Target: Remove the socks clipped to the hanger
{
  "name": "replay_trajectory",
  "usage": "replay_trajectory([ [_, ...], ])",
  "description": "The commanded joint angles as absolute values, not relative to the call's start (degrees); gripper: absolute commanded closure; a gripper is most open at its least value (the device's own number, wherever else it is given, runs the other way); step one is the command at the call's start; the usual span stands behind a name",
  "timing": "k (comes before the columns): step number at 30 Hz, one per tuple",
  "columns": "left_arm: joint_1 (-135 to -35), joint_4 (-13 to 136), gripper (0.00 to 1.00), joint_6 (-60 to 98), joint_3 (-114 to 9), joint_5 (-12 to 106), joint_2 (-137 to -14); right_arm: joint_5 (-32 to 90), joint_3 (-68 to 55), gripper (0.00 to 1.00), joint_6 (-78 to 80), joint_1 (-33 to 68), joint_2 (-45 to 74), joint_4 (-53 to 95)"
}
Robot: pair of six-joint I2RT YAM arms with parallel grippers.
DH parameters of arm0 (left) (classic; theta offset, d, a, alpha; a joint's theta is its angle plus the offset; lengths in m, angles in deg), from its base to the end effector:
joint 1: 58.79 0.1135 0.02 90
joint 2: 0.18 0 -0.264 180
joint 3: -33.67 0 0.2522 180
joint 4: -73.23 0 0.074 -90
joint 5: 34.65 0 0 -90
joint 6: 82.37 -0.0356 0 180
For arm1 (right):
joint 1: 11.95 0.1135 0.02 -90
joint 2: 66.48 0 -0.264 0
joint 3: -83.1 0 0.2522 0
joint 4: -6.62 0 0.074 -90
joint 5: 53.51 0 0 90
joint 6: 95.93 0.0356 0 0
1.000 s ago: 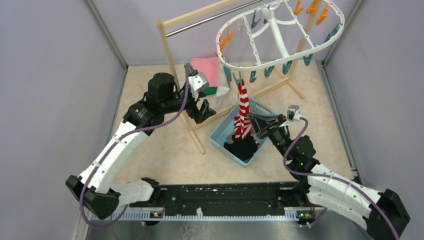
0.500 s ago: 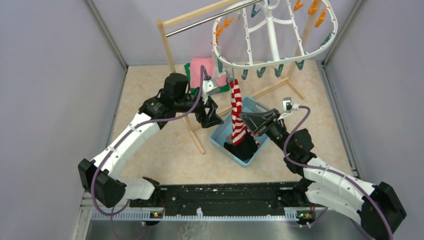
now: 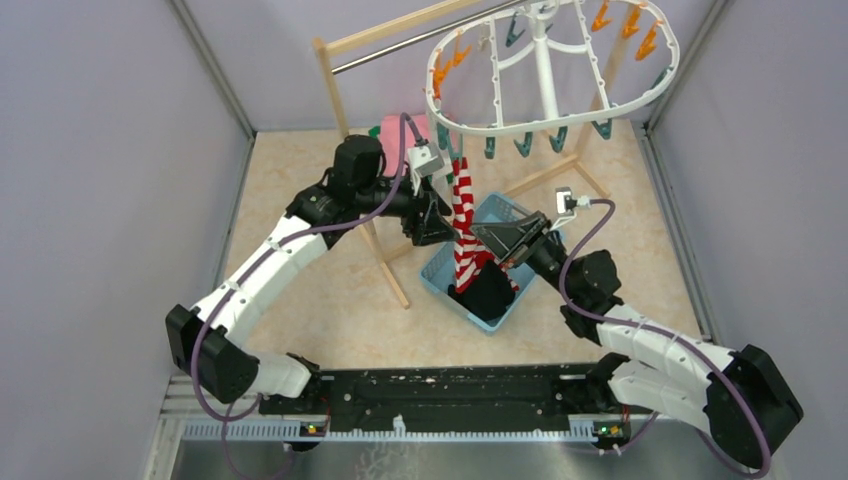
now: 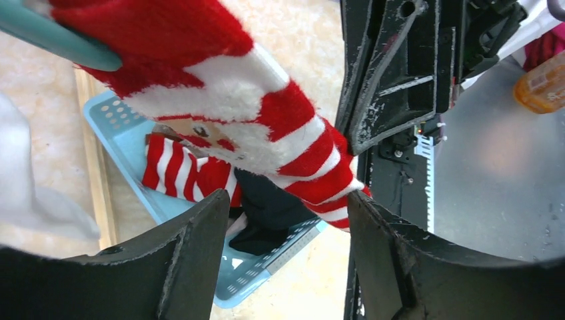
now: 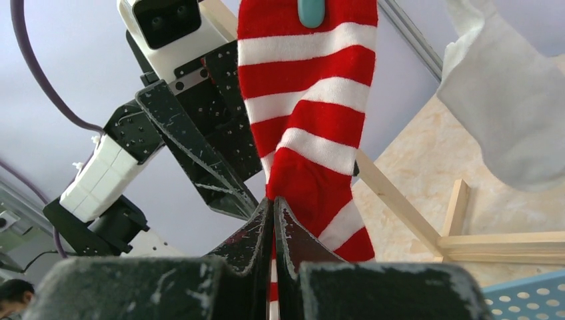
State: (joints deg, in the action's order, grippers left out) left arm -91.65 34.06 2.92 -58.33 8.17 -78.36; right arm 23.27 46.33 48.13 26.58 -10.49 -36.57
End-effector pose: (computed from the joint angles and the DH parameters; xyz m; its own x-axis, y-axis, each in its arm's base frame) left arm 0.2375 -0.1845 0.3901 -0.2824 0.2489 -0.9264 0.9520 0.1915 -0.2388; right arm 0.1590 0.1370 0.2935 -0.4368 0.6597 -0.6115 -0.7092 0.1657 0.6853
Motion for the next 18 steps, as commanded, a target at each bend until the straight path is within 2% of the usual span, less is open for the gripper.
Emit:
replay_trajectory([
  [1,-92.27,37.43,0.30,3.78,-59.22,4.38,-78.49,22.15,43.10,1.00,48.47,25.96,-11.80,-36.95],
  [6,-92.86,38.59,0.40,4.68,-60.01,2.69,-79.30,20.87,42.17,1.00,49.49,26.00,-10.68,-37.27],
  [8,-92.85,38.56,0.39,4.79,-60.83,1.91,-79.75,20.95,42.24,1.00,49.44,25.89,-10.77,-37.20],
  [9,-92.86,38.08,0.34,4.76,-61.30,1.87,-79.79,21.23,42.38,1.00,49.32,25.76,-11.17,-36.56],
  [11,-92.86,36.95,0.15,4.01,-61.74,2.29,-79.13,22.25,42.73,1.00,48.80,25.22,-12.39,-34.77],
  [12,-92.83,36.42,0.10,3.43,-61.70,2.85,-78.59,22.71,42.90,1.00,48.39,24.89,-13.23,-33.29],
  [18,-92.87,38.43,0.01,6.22,-59.26,9.66,-74.61,24.00,43.50,1.00,43.92,24.21,-16.73,-24.97],
])
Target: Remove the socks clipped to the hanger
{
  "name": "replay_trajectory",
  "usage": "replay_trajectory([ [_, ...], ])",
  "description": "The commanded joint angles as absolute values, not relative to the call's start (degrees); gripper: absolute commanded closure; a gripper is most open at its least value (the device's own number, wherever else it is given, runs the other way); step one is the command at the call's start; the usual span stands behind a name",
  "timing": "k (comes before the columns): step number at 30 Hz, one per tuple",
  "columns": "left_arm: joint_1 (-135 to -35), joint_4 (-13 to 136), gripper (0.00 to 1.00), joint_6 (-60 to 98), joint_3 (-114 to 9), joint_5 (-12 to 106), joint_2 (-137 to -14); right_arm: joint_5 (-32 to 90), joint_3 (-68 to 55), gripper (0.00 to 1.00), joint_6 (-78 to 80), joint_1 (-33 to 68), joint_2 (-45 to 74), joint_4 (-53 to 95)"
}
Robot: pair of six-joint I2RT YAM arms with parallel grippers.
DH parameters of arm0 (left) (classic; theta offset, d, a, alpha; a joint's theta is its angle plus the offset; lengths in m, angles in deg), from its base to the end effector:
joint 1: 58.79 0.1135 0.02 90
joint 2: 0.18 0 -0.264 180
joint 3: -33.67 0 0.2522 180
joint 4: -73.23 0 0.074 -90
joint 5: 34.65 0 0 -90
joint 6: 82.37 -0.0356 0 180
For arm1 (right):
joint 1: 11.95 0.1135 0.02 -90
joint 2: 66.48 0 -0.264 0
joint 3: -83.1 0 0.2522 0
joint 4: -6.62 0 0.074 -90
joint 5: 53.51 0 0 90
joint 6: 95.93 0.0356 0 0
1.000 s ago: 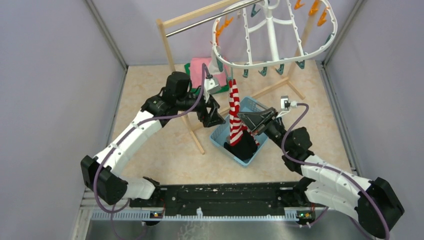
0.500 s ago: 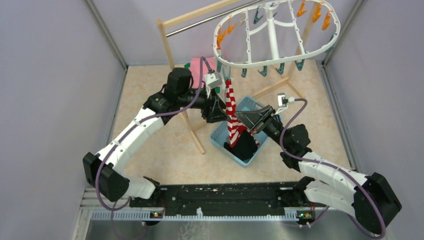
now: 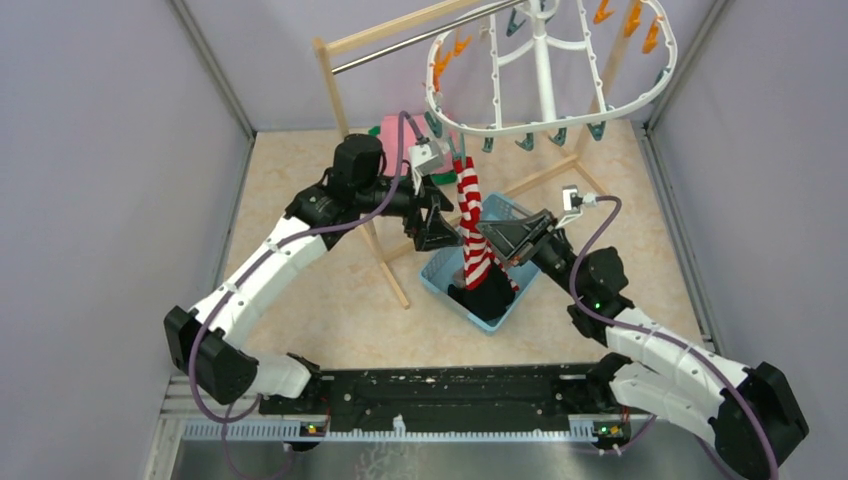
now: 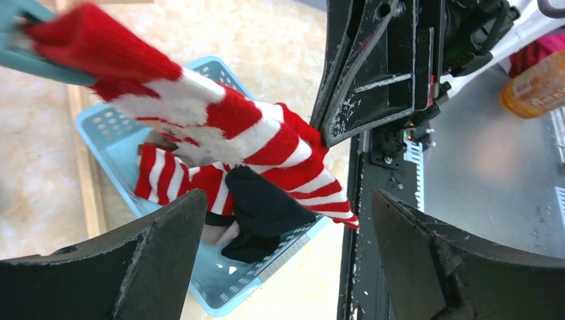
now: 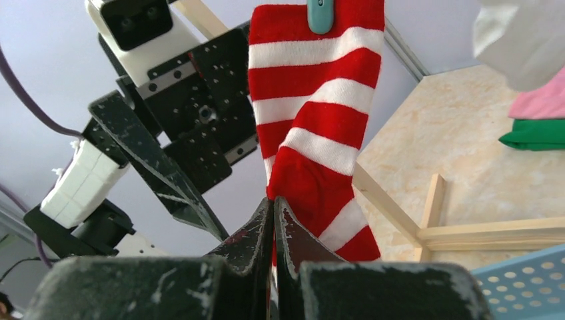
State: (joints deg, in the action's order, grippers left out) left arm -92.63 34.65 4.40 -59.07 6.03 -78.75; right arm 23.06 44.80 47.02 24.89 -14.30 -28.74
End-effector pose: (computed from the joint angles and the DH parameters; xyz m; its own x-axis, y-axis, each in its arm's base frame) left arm 0.2347 -0.1899 0.3938 -0.2899 0.2386 -0.9268 0.9544 0.1436 -0.2616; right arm 0.1583 0.1290 0.3013 -0.4269 0.6501 -0.6285 -0.6895 0.2157 0.6914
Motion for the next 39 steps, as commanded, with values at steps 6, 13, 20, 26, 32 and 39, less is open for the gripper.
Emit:
replay_trajectory([
  [6,-92.81,43.29,0.01,14.32,-64.73,16.95,-78.09,24.84,44.69,1.00,43.18,24.00,-17.07,-23.42],
  [13,-92.85,45.63,0.11,19.02,-69.61,15.76,-83.53,25.23,43.35,1.00,39.19,23.76,-17.23,-19.28],
  [20,-92.85,46.31,0.02,21.40,-73.87,19.26,-86.63,24.75,42.46,1.00,36.88,23.76,-16.26,-17.76],
  [26,-92.85,46.37,0.02,21.78,-78.75,24.56,-89.98,23.79,41.73,1.00,37.34,23.80,-13.41,-20.52],
  [32,-92.81,45.77,0.14,21.08,-79.73,28.82,-90.57,23.97,40.25,1.00,36.82,23.74,-11.99,-20.72],
  [39,-92.85,44.37,0.27,19.69,-80.97,32.31,-90.74,23.17,38.62,1.00,36.47,23.85,-8.60,-22.18],
])
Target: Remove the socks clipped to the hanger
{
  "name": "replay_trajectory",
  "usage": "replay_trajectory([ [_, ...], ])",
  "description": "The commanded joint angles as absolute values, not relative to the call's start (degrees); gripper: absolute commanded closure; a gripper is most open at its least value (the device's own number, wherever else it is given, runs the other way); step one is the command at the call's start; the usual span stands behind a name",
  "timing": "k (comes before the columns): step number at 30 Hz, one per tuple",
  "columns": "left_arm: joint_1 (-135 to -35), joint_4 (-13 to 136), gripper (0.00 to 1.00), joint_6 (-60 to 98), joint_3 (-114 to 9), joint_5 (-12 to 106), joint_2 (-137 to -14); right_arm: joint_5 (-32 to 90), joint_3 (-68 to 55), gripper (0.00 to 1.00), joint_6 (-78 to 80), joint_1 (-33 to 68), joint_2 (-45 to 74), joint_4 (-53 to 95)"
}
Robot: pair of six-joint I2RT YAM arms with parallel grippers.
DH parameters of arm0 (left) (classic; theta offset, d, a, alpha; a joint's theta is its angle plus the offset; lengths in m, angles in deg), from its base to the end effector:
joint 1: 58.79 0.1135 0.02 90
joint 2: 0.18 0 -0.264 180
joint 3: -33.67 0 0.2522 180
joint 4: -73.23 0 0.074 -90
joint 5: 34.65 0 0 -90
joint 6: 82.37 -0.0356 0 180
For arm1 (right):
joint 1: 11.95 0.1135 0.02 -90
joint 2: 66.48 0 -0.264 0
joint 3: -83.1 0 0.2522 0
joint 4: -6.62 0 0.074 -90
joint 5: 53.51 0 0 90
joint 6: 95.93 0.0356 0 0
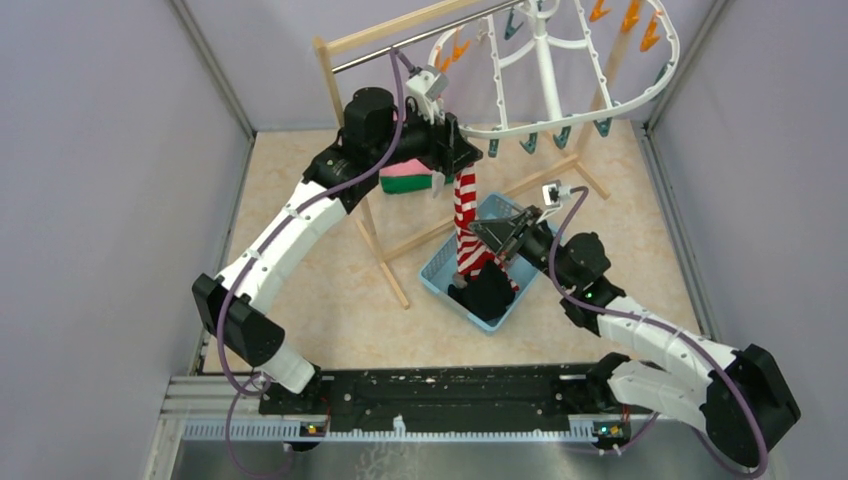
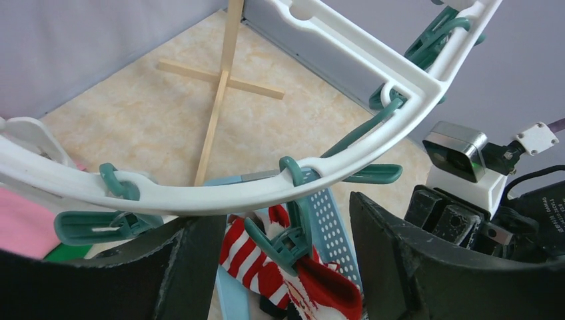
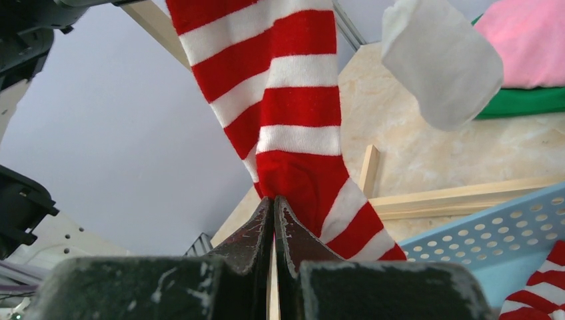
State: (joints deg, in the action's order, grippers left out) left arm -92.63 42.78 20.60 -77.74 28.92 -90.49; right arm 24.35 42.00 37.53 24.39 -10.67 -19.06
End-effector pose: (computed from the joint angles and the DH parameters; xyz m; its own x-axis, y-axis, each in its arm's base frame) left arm 0.2912 -0.2143 0.4511 -0.3253 -0.0239 -0.9453 0.8111 0.5068 -0.2919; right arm 0.1747 0.1378 0.2885 -0.4016 0.5394 -0.7401 -0.6467 0.4052 0.6462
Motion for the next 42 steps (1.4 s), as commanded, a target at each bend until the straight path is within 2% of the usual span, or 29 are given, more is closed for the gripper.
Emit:
replay_trajectory([
  [1,-92.80,44.16,0.28,19.45,-81.13,33.10,-90.72,23.02,38.38,1.00,36.57,23.84,-8.05,-22.44],
  [6,-92.86,42.51,0.32,19.43,-80.51,37.18,-89.65,22.95,37.03,1.00,36.75,23.95,-5.79,-23.76],
  [12,-92.82,42.46,0.25,21.09,-74.84,35.82,-85.42,23.20,35.19,1.00,36.61,24.35,-3.81,-24.11],
  [19,-92.80,43.45,0.27,21.01,-73.71,36.54,-83.93,23.52,34.91,1.00,36.69,24.89,-2.66,-24.90],
  [33,-92.79,45.04,0.41,21.40,-77.12,38.09,-86.83,23.97,34.79,1.00,36.78,25.78,-1.17,-26.16],
  [42,-92.76,44.76,0.46,22.30,-77.21,39.06,-87.80,23.71,34.59,1.00,37.22,26.16,-0.15,-27.38],
])
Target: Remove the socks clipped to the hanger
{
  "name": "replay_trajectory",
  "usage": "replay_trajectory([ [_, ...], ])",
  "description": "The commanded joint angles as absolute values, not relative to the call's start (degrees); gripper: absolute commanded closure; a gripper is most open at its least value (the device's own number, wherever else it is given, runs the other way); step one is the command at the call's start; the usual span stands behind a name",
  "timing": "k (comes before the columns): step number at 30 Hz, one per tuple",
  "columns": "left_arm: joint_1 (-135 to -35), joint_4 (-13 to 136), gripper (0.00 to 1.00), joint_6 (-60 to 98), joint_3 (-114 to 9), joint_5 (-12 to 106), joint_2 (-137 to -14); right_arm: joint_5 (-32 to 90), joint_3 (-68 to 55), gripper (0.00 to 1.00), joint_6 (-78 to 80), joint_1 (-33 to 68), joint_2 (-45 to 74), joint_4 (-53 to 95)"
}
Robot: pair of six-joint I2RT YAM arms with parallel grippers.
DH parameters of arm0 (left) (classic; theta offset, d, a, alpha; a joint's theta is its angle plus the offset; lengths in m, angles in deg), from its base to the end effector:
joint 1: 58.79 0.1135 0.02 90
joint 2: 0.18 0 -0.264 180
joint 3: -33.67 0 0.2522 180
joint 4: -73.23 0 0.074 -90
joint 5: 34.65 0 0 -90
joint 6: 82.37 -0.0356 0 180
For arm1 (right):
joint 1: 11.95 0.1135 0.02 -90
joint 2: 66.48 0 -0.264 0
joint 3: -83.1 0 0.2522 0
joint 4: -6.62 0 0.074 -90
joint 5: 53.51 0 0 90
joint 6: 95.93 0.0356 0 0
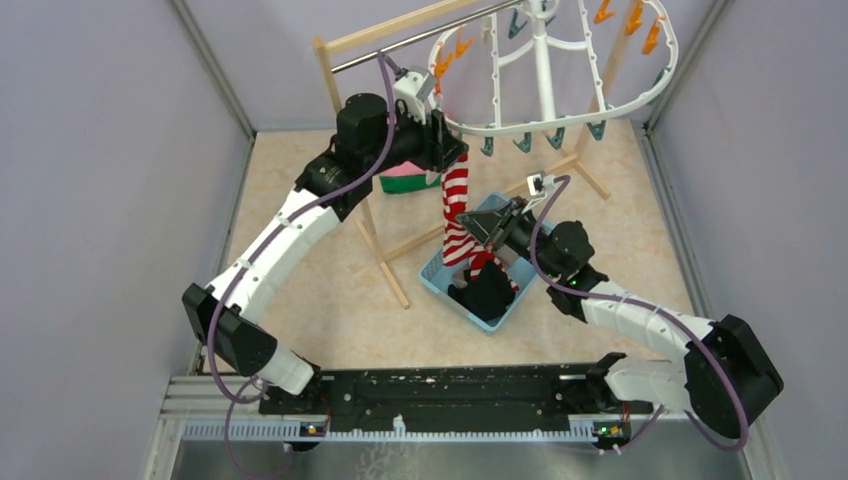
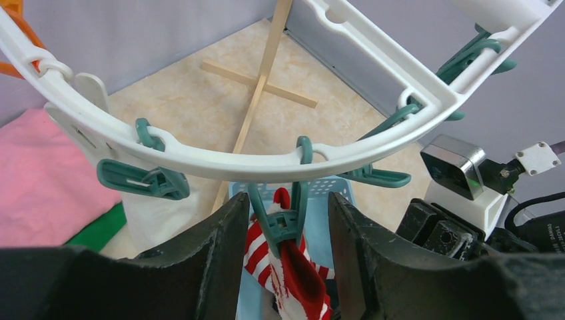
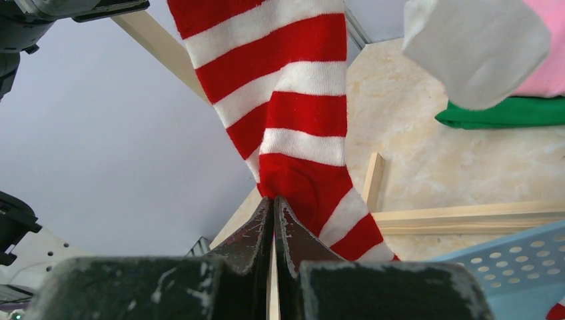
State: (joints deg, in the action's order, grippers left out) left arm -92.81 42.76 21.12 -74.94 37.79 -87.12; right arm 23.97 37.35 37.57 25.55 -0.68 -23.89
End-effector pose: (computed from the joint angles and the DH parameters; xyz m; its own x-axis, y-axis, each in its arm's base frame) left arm 0.2816 -0.2030 0.4537 -0.3054 -0.0622 -0.9502 0.7294 0.6262 -0.2754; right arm 0.1981 0.1617 0.2876 -0.4210 0.5240 -0.7404 -0.6529 0.3916 0.6484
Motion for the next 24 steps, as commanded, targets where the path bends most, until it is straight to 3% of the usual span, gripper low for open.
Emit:
replay_trajectory([
  [1,-92.80,44.64,0.46,22.30,-77.19,39.39,-87.89,23.61,34.34,1.00,37.22,26.33,0.07,-27.35],
  [4,-92.77,44.61,0.49,22.22,-77.33,40.26,-88.20,23.07,33.86,1.00,37.21,26.77,0.89,-27.46],
  [10,-92.76,44.54,0.66,21.95,-78.26,40.71,-88.14,23.29,34.00,1.00,37.22,27.05,1.11,-27.15],
  [16,-92.77,44.49,0.98,21.93,-78.74,41.23,-88.03,23.40,34.48,1.00,37.07,27.04,0.62,-26.32],
  [24,-92.63,45.16,1.00,21.08,-78.75,39.02,-87.22,27.98,36.93,1.00,34.89,25.69,-4.08,-20.43],
])
